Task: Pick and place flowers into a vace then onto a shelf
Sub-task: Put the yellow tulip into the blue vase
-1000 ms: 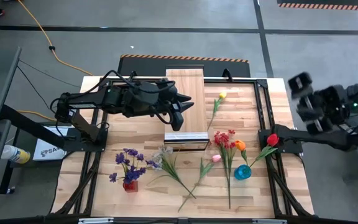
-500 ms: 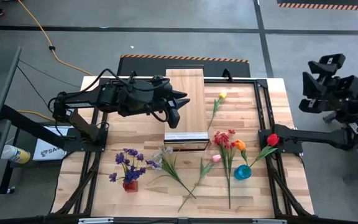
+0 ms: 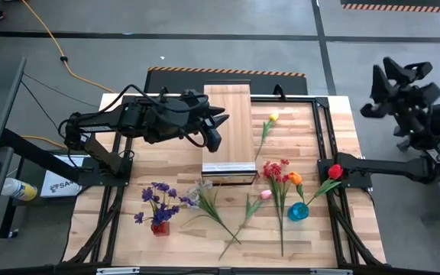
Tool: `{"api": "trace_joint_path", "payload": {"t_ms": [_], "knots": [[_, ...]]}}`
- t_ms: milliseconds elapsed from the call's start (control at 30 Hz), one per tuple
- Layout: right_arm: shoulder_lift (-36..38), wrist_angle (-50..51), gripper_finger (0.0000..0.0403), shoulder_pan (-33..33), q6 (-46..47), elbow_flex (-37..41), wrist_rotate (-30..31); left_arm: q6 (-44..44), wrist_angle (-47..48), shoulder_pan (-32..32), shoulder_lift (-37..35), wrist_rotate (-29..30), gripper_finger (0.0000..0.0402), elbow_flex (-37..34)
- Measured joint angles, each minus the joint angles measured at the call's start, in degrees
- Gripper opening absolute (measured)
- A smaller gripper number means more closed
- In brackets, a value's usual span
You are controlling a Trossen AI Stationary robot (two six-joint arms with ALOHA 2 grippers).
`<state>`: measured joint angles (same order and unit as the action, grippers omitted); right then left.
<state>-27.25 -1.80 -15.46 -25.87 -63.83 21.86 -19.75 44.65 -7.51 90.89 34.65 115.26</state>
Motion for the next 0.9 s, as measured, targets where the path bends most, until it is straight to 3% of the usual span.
{"api": "trace_joint_path", "payload": {"t_ms": [300, 600, 767, 900], "knots": [[-8.1, -0.1, 0.0142, 0.0, -4.8, 0.0, 5.7, 0.6, 2.8, 0.0, 0.0, 5.1, 0.0138, 0.0], [-19.6, 4.6, 0.0142, 0.0, -8.3, -6.1, 27.5, 3.2, 4.0, 0.0, -0.1, 10.8, 0.0138, 0.0], [-24.9, 17.9, 0.0142, -1.6, 3.8, -15.1, 30.9, 4.6, 4.0, 0.0, -0.6, 13.9, 0.0138, 0.0], [-28.8, 32.6, 0.0142, -7.3, 20.5, -22.9, 22.1, 5.1, 4.8, 0.0, -1.0, 14.6, 0.0138, 0.0]]}}
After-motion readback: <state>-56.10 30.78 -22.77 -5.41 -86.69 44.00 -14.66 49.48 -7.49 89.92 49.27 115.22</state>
